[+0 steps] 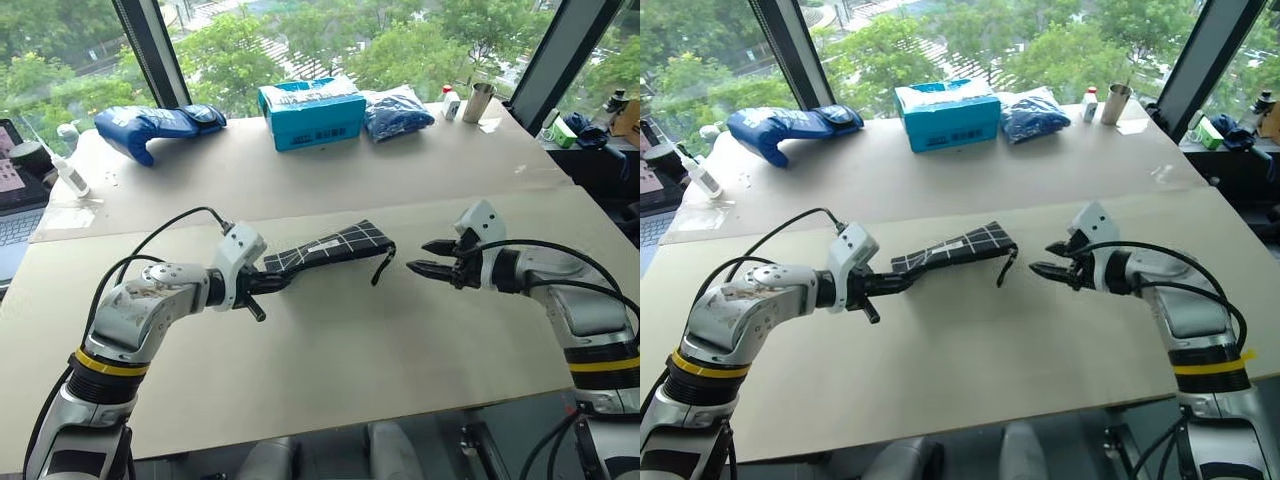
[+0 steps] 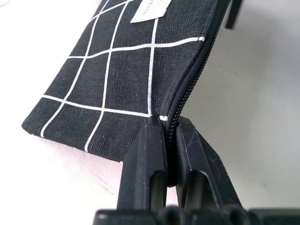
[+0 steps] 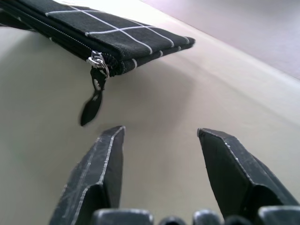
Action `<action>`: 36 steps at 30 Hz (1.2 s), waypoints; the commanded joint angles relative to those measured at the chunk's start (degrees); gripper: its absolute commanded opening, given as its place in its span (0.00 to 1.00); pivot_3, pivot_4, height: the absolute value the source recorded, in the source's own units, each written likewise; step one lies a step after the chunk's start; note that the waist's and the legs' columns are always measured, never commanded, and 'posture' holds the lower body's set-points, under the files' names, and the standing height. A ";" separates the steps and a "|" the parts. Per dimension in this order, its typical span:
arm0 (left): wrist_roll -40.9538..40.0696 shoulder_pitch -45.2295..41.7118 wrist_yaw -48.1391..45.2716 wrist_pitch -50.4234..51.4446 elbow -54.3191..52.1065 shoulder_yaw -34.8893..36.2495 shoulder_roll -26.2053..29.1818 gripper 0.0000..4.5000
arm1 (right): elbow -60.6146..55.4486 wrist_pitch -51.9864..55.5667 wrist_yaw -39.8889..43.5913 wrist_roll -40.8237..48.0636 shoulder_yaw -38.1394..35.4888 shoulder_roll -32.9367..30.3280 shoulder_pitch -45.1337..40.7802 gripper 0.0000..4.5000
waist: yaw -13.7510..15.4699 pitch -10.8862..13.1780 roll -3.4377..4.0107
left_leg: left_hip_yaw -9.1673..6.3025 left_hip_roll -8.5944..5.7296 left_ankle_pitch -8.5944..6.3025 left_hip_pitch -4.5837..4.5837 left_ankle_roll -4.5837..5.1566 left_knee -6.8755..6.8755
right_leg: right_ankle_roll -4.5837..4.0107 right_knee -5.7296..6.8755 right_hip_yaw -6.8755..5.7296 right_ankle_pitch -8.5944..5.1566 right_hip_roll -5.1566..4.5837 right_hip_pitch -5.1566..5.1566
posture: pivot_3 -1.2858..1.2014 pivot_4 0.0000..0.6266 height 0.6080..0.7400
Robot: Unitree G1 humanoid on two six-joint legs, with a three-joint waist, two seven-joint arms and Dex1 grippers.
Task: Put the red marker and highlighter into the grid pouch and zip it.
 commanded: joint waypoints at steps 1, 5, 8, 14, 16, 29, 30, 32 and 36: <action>2.15 -1.60 -2.51 -4.12 0.61 -0.70 2.17 0.00 | -3.15 -1.36 3.26 2.95 -6.58 -4.64 3.07 0.60 | 0.28 0.00 0.00 | 0.00 -0.02 0.00 0.00 0.00 0.00 | 0.01 0.00 0.00 0.00 -0.01 0.01 | 0.52 0.24 1.00; 4.56 -1.56 -4.44 -8.20 1.20 -2.87 3.33 0.00 | -7.52 -2.36 5.79 4.56 -10.85 -8.37 9.78 0.60 | 0.48 0.00 0.00 | 0.03 -0.03 -0.02 0.02 0.03 0.02 | 0.01 -0.02 -0.03 0.00 0.00 0.05 | 0.52 0.24 1.00; 6.79 -1.81 -4.00 -10.03 2.09 -4.95 2.28 0.00 | -9.85 -2.00 4.94 4.88 -12.75 -9.02 12.27 0.60 | 0.18 0.00 0.00 | 0.06 -0.01 -0.02 0.04 0.03 0.01 | 0.01 -0.02 -0.02 0.00 0.01 0.04 | 0.52 0.24 1.00; 10.23 -2.34 -3.59 -12.33 3.70 -7.84 -0.33 0.00 | -12.34 -1.32 0.95 4.57 -11.38 -7.37 12.75 0.60 | 0.15 0.01 -0.02 | 0.22 0.02 -0.05 0.06 0.09 0.05 | 0.01 -0.02 0.05 0.00 0.00 0.06 | 0.52 0.24 1.00; 11.21 -2.58 -3.80 -13.40 4.47 -7.80 -0.35 0.00 | -12.87 -1.02 0.19 4.73 -10.80 -6.99 12.68 0.60 | 0.16 0.01 -0.02 | 0.24 0.04 -0.05 0.06 0.09 0.05 | 0.01 -0.02 0.05 0.00 0.00 0.06 | 0.52 0.24 1.00; -16.31 0.20 -12.06 -0.10 -2.27 17.75 1.62 0.87 | -8.36 -2.80 -0.33 4.09 -11.48 -8.32 11.77 0.62 | -0.07 0.02 -0.02 | 0.22 0.14 -0.07 0.05 0.13 0.07 | 0.01 0.06 0.05 0.00 0.01 0.03 | 0.52 0.24 1.00; -19.75 0.39 -11.87 2.45 -2.25 20.63 1.91 0.87 | -7.80 -3.07 -0.29 4.00 -11.62 -8.44 11.59 0.62 | -0.11 0.02 -0.02 | 0.23 0.15 -0.08 0.05 0.13 0.07 | 0.01 0.05 0.04 0.00 0.01 0.02 | 0.52 0.24 1.00; -23.74 3.09 -12.27 3.54 -1.88 26.34 3.13 0.87 | -6.96 -3.71 0.04 4.18 -12.03 -8.71 11.35 0.62 | -0.22 0.01 0.00 | 0.24 0.17 -0.09 0.10 0.15 0.07 | 0.01 0.03 0.02 0.00 0.02 0.02 | 0.52 0.24 1.00; -20.37 11.68 -7.73 0.61 2.91 34.09 4.34 0.87 | -6.11 -5.85 0.04 4.46 -12.99 -7.72 11.65 0.62 | -0.23 -0.01 0.03 | 0.40 0.20 -0.11 0.19 0.18 0.07 | 0.01 0.02 0.03 0.00 0.02 0.03 | 0.52 0.24 1.00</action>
